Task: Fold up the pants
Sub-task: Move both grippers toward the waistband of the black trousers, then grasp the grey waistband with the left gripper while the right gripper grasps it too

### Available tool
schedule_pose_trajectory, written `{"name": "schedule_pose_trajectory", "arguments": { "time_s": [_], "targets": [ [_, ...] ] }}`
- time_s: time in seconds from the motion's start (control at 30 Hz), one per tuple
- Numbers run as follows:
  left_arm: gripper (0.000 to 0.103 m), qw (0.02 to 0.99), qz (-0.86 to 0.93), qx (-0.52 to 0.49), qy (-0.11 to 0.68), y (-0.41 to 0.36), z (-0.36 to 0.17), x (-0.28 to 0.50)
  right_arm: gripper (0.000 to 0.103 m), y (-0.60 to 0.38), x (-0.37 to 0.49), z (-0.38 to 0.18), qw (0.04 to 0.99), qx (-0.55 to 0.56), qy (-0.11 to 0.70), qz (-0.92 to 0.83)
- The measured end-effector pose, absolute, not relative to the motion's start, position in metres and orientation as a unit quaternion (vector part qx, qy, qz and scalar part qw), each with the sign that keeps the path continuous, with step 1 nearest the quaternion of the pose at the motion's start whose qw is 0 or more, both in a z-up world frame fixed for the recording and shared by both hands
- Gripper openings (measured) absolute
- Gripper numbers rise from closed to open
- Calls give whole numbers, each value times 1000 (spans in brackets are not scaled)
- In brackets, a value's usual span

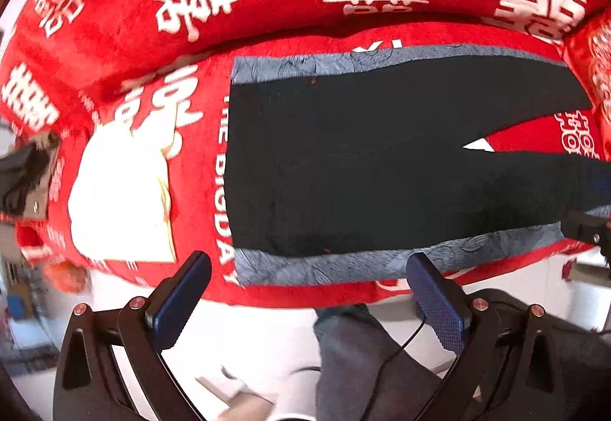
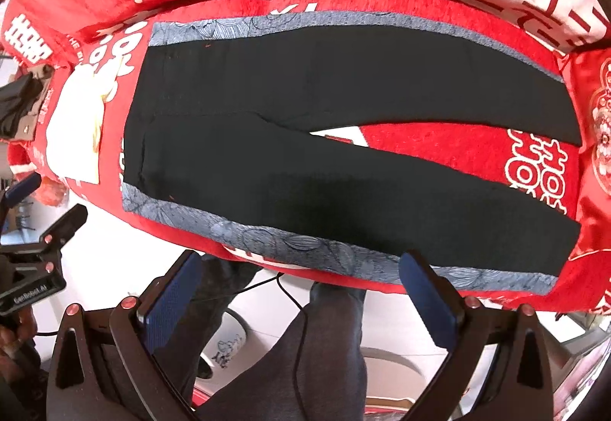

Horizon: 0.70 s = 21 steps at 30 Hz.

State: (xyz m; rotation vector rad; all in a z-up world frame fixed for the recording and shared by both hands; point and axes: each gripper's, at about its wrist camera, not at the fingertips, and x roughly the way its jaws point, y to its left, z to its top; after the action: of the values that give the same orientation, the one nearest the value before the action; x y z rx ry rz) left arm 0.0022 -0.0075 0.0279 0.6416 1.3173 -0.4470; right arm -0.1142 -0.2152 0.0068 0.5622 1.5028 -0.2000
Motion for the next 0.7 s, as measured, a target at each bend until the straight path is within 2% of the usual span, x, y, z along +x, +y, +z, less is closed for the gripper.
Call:
{"name": "schedule_pose_trajectory", "arguments": {
  "time_s": [0.37,0.7],
  "targets": [
    [103,710,-156,261,635,3,16,-38,103,-231,-165,-10,683,262,673,-112],
    [103,702,-192,274,628,23,-12,-13,103,-204,-161,-24,675,287,660,-160]
  ]
}}
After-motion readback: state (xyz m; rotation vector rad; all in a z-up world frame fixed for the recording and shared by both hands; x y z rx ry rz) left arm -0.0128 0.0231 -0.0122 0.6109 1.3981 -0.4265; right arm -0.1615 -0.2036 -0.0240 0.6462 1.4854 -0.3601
